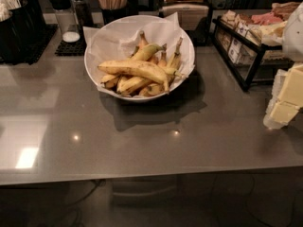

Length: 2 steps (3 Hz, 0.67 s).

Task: Pick banana from white bowl

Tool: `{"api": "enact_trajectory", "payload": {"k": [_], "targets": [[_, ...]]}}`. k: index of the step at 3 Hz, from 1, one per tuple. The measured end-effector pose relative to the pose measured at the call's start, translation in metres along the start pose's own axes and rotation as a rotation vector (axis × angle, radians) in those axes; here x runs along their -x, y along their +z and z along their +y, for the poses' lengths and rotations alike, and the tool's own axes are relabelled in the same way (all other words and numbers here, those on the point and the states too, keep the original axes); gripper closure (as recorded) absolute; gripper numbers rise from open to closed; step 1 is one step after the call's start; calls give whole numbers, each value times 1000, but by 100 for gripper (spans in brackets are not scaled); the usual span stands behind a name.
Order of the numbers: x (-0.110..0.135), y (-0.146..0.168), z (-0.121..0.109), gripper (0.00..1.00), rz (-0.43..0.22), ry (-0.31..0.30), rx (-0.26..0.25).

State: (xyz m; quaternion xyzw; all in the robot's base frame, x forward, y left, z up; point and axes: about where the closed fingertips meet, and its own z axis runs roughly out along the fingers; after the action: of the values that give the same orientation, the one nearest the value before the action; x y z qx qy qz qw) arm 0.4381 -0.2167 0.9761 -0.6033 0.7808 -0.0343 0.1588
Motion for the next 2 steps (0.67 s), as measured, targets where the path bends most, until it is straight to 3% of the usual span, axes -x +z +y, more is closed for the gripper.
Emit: {"api": "enact_trajectory", "payload": {"k": [1,2], "targets": [[0,0,0,0,0,0,0],[8,2,-8,0,-40,6,-10]]}}
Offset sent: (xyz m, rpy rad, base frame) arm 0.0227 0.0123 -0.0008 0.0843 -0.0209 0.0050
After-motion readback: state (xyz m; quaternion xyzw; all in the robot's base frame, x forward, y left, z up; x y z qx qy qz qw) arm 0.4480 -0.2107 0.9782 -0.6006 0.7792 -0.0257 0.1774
